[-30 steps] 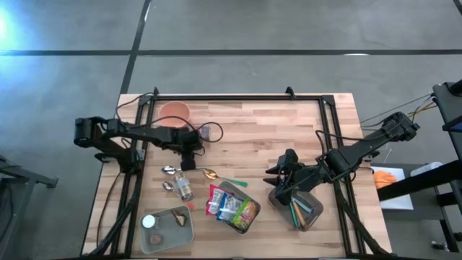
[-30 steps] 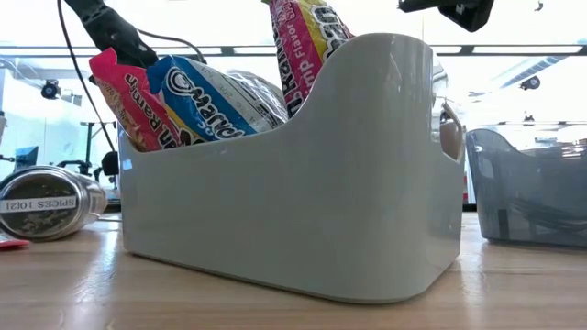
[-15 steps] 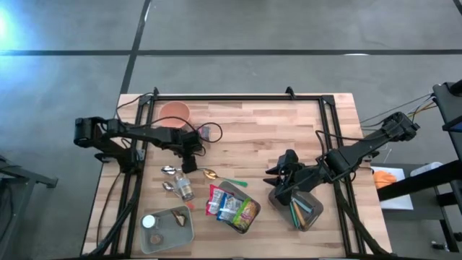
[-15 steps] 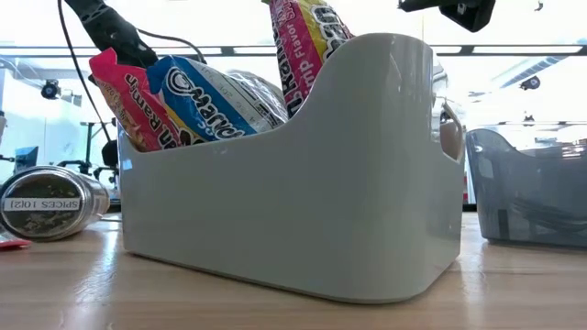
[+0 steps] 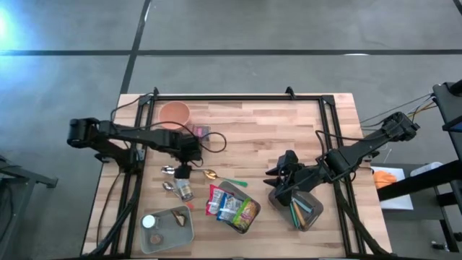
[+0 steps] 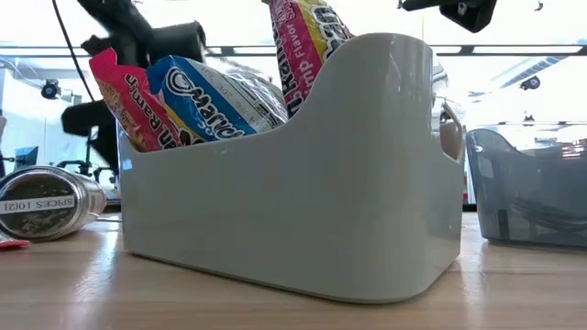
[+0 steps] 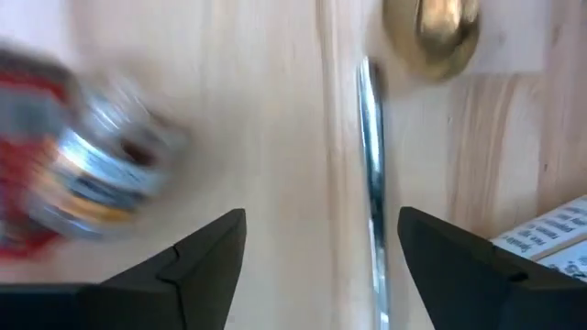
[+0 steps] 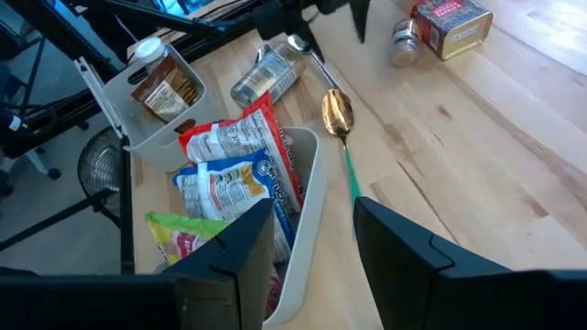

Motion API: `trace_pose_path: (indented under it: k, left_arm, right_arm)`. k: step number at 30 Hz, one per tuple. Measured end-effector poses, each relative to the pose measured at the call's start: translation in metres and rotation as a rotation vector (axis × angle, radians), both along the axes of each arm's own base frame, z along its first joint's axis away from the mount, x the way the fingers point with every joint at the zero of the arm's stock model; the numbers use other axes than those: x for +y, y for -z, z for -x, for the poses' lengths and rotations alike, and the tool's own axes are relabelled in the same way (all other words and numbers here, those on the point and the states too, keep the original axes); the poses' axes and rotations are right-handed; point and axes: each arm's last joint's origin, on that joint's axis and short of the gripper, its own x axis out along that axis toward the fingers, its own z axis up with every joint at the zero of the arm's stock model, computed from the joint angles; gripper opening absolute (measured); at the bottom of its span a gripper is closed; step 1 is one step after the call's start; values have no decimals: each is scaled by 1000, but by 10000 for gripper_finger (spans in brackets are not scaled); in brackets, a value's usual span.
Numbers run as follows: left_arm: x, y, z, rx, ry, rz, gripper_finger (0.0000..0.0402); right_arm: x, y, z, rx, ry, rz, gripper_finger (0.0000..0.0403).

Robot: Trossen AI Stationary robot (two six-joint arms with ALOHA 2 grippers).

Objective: Pick & Place Food Item
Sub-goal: Put the brown seasoning bottle into the left gray bin

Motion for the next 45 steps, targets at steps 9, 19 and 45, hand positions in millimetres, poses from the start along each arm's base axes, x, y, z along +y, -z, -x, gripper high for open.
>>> trace_pose_path:
  k: [9, 19, 45]
  left_arm:
    - [6, -21, -18, -47, 263, -277, 292]
    - [24, -3, -31, -7, 384, -325, 292]
    - [41, 33, -41, 110, 540, -322, 292]
  right_arm:
    - [0, 0, 0, -1, 5, -12, 151]
    - [0, 0, 0, -6, 40, -63, 151]
    - [1, 0, -1, -21, 52, -87, 151]
